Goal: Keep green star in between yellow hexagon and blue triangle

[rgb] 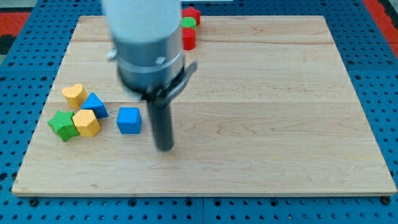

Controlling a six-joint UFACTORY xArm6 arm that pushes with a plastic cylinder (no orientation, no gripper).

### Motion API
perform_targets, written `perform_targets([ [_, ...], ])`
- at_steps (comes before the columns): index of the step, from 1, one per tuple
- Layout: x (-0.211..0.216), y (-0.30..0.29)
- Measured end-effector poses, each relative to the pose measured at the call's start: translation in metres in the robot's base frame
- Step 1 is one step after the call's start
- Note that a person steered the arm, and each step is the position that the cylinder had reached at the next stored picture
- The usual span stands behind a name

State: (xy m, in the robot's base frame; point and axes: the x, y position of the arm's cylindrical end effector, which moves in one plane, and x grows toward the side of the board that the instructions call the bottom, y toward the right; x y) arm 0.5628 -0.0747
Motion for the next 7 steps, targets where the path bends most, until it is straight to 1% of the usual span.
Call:
perform_targets([
  [1, 0.055, -0.053],
  [2, 0.038, -0.171],
  [3, 0.001, -0.229],
  [4, -0.011, -0.230],
  [5, -0.042, -0.230],
  [6, -0.048, -0.192],
  [7, -0.072, -0.171],
])
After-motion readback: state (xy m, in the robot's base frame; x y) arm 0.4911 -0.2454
